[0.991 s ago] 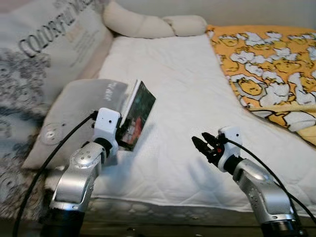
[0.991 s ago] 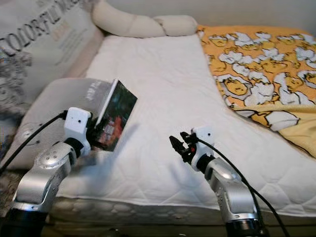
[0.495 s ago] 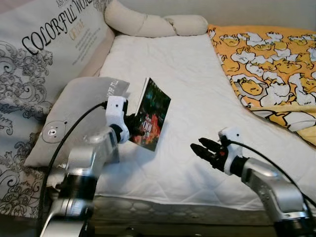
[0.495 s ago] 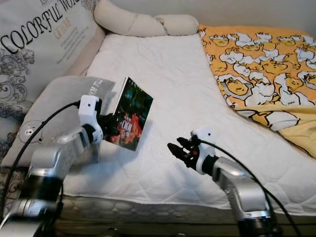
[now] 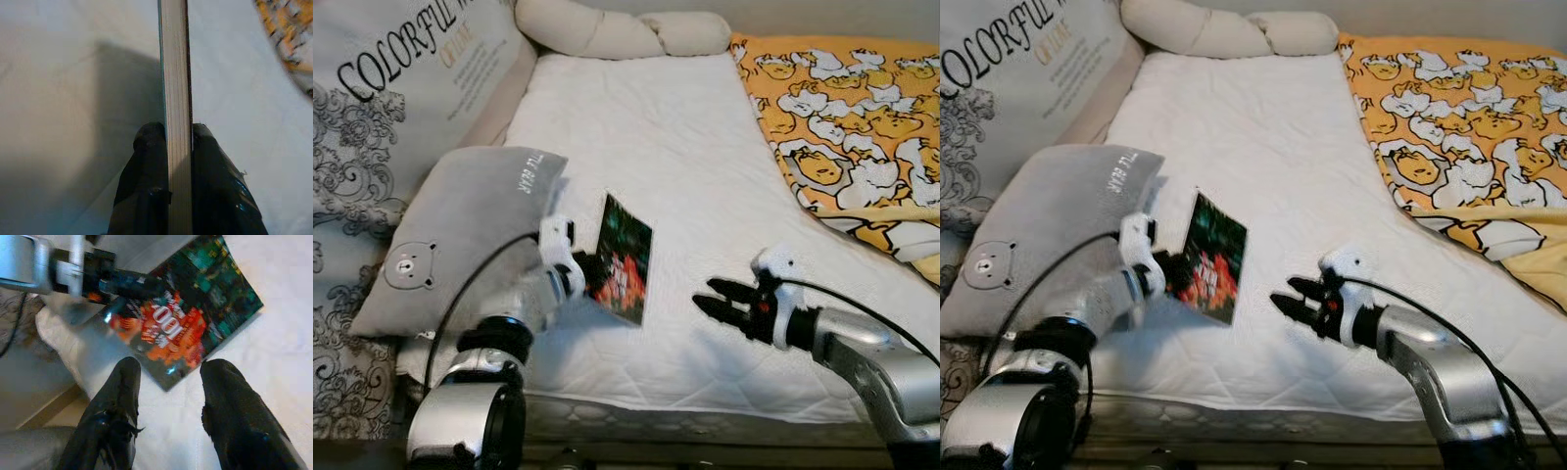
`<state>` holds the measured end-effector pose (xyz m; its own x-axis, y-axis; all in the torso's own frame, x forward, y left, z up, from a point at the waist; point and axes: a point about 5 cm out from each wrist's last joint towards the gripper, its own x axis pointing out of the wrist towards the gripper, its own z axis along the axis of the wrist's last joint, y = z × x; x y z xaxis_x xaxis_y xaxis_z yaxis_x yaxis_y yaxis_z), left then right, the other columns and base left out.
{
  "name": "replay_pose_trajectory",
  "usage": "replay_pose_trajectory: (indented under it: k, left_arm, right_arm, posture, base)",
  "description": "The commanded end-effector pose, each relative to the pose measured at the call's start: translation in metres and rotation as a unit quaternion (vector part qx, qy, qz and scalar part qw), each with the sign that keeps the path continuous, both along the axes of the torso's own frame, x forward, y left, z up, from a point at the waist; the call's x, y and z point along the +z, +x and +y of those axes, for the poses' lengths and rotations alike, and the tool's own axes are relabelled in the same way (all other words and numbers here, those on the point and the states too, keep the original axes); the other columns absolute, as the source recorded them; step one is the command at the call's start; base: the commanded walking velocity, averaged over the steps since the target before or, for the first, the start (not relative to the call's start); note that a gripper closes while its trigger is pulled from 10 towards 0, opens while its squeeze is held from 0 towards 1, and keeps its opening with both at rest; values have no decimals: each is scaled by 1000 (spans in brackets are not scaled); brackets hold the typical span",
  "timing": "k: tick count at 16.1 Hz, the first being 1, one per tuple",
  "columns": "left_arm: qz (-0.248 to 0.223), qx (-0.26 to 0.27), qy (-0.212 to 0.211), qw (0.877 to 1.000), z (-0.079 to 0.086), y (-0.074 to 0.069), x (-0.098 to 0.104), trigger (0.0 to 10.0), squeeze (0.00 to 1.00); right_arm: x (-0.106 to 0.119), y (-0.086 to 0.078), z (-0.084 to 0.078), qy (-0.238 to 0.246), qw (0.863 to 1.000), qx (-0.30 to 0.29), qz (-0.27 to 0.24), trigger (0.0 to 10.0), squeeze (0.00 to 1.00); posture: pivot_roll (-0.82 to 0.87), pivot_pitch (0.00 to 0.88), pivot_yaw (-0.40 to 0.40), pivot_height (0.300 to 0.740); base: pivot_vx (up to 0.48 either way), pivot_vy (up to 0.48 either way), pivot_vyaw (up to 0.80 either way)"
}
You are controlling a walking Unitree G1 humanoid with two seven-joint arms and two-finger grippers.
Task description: Clean up the room
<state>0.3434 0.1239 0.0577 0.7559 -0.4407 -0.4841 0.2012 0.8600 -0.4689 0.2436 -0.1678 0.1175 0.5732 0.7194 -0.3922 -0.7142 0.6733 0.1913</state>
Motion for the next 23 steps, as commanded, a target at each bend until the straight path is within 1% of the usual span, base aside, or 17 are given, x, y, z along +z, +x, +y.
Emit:
replay_pose_trajectory:
  k: [1,2,4,5,6,8,10,11,12,13,15,17,18,20,21,22,23]
  left_arm:
    - [-11,-5,35,999,2,2,-1,10000,0]
    - [-11,-4,44,999,3,2,-3,10000,0]
    - [-3,18,95,995,14,0,-11,10000,0]
    - [-2,26,106,994,17,-1,-12,10000,443]
    - [-2,38,113,993,20,-1,-14,10000,1000]
    - [-9,51,125,991,23,0,-14,10000,1000]
    - [-15,53,138,989,24,1,-14,10000,1000]
    - [-23,47,158,986,25,1,-13,10000,1000]
    - [-43,34,201,978,28,3,-11,10000,1000]
    - [-65,18,244,967,31,4,-9,10000,20]
    - [-84,-14,292,953,33,5,-7,10000,0]
    - [-99,-29,315,943,34,6,-6,10000,0]
    - [-125,-28,293,947,32,9,1,10000,0]
    - [-172,-23,219,960,25,14,18,10000,0]
    - [-194,-22,185,963,22,14,26,10000,0]
    - [-220,-25,165,961,19,10,34,10000,0]
    - [-243,-30,158,957,17,3,41,10000,0]
  right_arm:
    - [6,-7,4,1,1000,14,6,10000,0]
    - [8,-10,4,1,1000,16,8,10000,0]
    - [8,-14,5,0,1000,14,12,10000,0]
    - [8,-15,6,-2,1000,13,13,10000,0]
    - [8,-16,7,-6,1000,10,13,10000,0]
    - [9,-17,9,-7,1000,9,14,10000,0]
    - [9,-16,12,-9,1000,8,14,10000,0]
    - [9,-16,12,-9,1000,8,14,10000,0]
    - [9,-15,13,-10,1000,7,13,10000,0]
    - [9,-14,13,-11,1000,5,13,10000,0]
    - [8,-14,13,-11,1000,-8,12,10000,0]
    - [6,-13,12,-15,1000,-26,10,10000,0]
    - [4,-10,7,-21,998,-60,0,10000,0]
    - [0,-3,-1,-27,992,-121,-21,10000,0]
    - [-2,0,-2,-28,989,-143,-33,10000,0]
    - [-4,3,-4,-29,985,-166,-42,10000,0]
    - [-6,6,-5,-26,981,-189,-44,10000,0]
  posture:
    - [-144,0,-4,740]
    - [-157,0,-4,740]
    - [-168,0,-6,740]
    - [-170,0,-7,740]
    - [-173,0,-9,740]
    - [-176,0,-16,740]
    - [-175,0,-17,740]
    - [-172,0,-18,740]
    - [-171,0,-18,740]
    - [-169,0,-18,740]
    - [-164,0,-10,740]
    - [-158,0,7,740]
    - [-150,0,19,740]
    - [-129,0,35,740]
    - [-116,0,36,740]
    - [-100,0,33,740]
    - [-83,0,28,740]
  base:
    - [0,0,0]
    - [0,0,0]
    - [0,0,0]
    - [0,0,0]
    - [0,0,0]
    - [0,0,0]
    - [0,0,0]
    - [0,0,0]
    - [0,0,0]
    - [0,0,0]
    - [0,0,0]
    - [0,0,0]
    - [0,0,0]
    - [0,0,0]
    - [0,0,0]
    - [0,0,0]
    - [0,0,0]
